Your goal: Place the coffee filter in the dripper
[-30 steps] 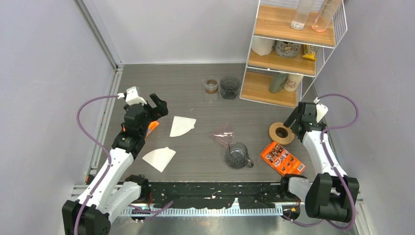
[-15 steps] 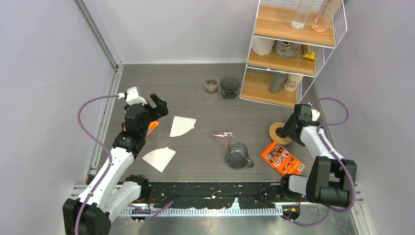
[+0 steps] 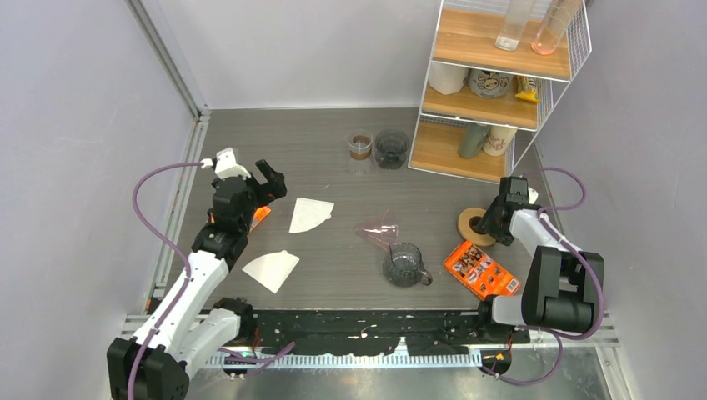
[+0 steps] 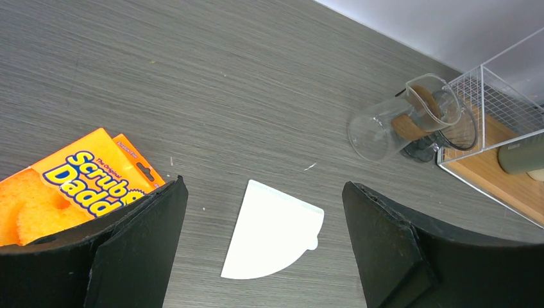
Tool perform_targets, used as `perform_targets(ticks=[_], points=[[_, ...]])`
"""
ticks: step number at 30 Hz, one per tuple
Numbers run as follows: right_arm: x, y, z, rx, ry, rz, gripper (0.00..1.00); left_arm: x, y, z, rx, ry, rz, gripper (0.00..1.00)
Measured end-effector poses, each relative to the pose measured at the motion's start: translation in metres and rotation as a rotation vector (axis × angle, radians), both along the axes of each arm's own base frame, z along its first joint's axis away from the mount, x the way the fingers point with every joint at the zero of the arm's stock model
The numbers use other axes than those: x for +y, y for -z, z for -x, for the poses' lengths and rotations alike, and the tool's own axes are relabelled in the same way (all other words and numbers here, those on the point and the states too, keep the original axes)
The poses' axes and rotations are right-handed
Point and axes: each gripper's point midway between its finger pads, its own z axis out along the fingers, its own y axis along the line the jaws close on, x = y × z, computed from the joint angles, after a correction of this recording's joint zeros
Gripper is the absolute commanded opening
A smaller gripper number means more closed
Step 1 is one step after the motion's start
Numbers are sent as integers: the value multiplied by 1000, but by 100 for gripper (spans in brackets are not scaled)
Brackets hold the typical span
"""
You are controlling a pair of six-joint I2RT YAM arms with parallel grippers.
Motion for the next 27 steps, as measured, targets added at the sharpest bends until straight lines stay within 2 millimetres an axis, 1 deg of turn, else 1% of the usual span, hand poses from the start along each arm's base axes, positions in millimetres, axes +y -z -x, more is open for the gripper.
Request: perform_targets(ticks=[1,3,8,13,16,18,23,27], points=[[0,0,0,0,0,-1,38,0,0,0,0,0,0,100],[0,0,0,-1,-3,-2,31,0,0,0,0,0,0,100],[0,0,-1,-4,-4,-4,21,0,0,0,0,1,-1,100],[2,-1,-4,-16,-13,-13,7,0,0,0,0,3,-2,100],[6,-5,-6,-35,-28,-32,5,-1,0,0,0,5,-1,100],[9,-11,-8,-60,-44,-40,5,-1,0,0,1,8,-1,99],[16,-34,-13,-145,-82,-56,5,-3,0,0,0,20,3,100],[31,-55,-15,-205,-147,-93,5,-7,-3,-1,-13,36,11,100]])
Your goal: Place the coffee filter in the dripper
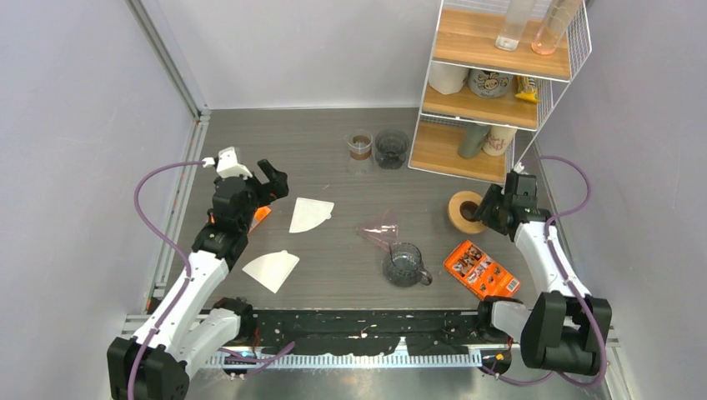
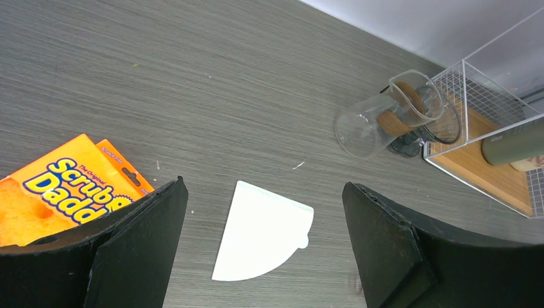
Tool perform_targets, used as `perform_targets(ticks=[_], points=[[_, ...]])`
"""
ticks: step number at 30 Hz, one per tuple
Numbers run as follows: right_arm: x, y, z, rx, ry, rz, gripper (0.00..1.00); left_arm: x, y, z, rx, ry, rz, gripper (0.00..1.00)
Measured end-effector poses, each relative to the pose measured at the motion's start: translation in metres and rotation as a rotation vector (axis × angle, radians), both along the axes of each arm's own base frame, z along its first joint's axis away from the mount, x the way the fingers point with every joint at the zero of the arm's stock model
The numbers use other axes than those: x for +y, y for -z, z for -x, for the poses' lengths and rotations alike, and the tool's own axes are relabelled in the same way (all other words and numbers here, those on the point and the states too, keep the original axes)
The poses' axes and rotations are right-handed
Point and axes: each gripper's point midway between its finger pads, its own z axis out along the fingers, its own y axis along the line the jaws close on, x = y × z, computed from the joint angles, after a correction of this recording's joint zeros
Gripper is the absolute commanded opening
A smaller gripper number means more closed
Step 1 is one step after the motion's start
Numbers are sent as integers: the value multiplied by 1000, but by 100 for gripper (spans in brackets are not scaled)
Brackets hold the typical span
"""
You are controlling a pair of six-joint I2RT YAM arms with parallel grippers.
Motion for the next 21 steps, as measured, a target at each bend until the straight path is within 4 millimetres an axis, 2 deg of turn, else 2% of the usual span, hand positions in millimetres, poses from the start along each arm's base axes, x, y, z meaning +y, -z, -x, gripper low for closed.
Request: perform_targets(ticks=[4,8,11,13,15,17,21], points=[[33,-30,-2,-53,-129,-7,5,-3,0,0,0,17,5,100],[96,-72,3,-114,-370,0,5,-6,1,0,1,31,9,100],[140,-93,18,-129,-541,-6,5,-8,1,0,-1,41,12,100],[159,-94,32,-109,-624,-4,6,-9,1,0,-3,45,14,100],[175,-86,52,-54,-715,2,7,-9,0,0,-5,49,16,100],[183,-75,69,14,-780,12,8,-10,0,0,-6,55,18,100],[191,-59,90,110,-862,42,10,-13,0,0,-6,67,22,100]])
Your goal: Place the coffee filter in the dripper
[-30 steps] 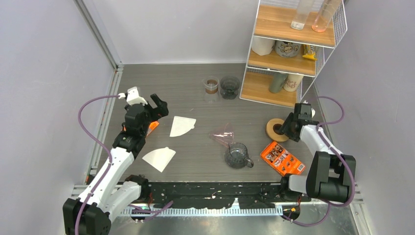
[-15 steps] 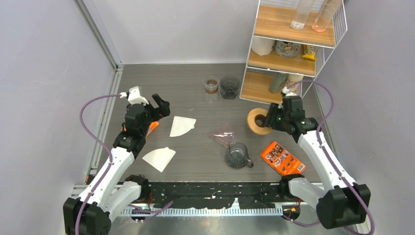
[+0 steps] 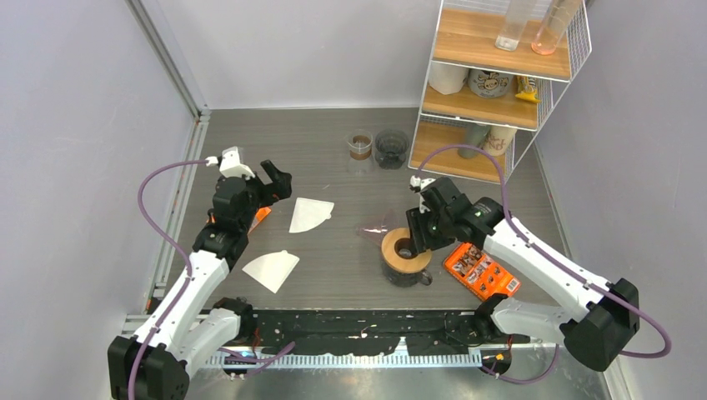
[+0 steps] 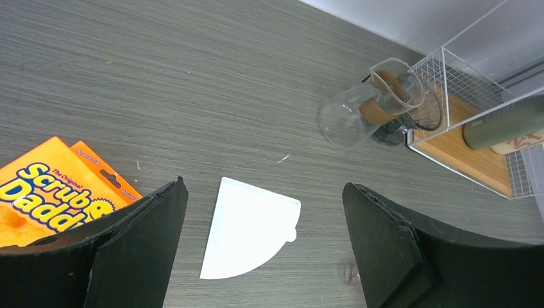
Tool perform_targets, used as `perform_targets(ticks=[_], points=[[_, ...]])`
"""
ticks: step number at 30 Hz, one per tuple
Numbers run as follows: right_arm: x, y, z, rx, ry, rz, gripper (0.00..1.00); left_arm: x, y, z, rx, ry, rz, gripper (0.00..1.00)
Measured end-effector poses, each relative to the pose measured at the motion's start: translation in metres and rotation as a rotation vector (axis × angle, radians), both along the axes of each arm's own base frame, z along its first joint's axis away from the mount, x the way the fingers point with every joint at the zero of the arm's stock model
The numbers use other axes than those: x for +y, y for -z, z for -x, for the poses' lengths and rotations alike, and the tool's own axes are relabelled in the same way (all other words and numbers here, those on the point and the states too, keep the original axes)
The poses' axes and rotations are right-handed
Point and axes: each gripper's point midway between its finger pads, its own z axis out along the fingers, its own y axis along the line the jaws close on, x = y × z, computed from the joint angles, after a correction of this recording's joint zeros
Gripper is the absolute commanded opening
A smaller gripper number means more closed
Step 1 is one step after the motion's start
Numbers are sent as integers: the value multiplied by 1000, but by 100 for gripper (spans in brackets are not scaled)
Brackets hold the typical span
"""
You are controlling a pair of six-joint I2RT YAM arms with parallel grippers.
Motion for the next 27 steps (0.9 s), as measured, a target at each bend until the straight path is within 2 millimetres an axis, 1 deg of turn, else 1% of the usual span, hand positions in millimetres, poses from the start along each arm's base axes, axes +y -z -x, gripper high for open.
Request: perform_targets(ticks=[3,6,13,16,19,21,23,27], points=[[3,6,6,23,-31,29,11,-1,0,0,0,4,1,100],[5,8,7,21,-43,36,13,-1,0,0,0,4,1,100],[2,8,-5,-33,-27,59,17,-1,0,0,0,5,2,100],[-2,17,-4,-33,-24,79,20,-1,0,0,0,6,2,100],[-7,29,-1,-13,-22,104,22,-1,0,0,-1,7,3,99],[-6,31,-2,-16,-22,103,26,-2,0,0,-1,10,4,100],[-4,31,-4,-28,-22,94,34,-2,1,0,0,12,5,100],[-1,31,-7,-45,-22,79,42,-3,2,1,2,14,6,100]])
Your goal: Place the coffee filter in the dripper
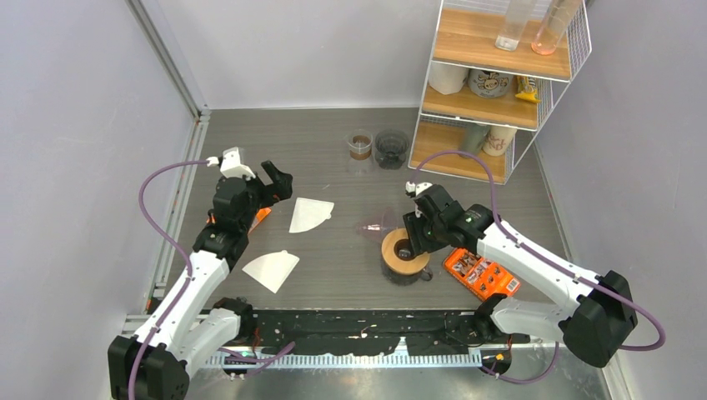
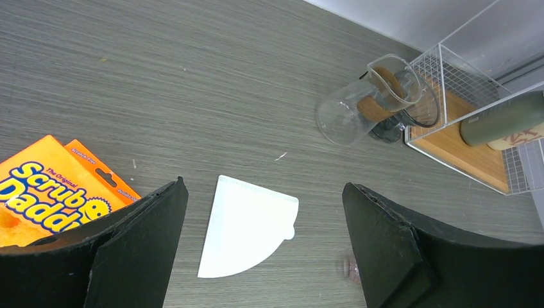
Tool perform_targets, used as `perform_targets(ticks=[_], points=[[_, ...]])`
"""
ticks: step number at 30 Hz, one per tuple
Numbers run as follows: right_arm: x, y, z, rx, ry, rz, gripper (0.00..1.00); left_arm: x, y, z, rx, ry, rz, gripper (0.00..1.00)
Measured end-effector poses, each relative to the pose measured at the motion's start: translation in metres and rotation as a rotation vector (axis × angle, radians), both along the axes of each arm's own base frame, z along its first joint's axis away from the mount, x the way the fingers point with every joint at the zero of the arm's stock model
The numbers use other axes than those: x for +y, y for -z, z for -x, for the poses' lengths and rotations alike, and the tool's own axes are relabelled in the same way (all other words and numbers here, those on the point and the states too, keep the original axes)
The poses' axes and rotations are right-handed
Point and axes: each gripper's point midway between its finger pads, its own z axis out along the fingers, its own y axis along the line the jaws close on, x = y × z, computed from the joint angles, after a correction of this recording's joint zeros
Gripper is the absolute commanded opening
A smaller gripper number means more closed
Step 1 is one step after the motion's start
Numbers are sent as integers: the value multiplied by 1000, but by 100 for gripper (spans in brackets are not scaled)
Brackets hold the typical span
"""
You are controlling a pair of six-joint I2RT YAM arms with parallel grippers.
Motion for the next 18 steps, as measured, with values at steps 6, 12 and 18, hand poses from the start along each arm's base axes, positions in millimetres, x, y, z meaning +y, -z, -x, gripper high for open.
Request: perform_targets(ticks=[6,12,18], points=[[3,0,-2,-9,-2,-14,58,-1,0,0,0,7,2,100],[2,-9,-1,-34,-4,-34,83,-1,0,0,-1,8,2,100],[4,-34,-6,-105,-5,-78,96,-2,-2,1,-6,15,5,100]])
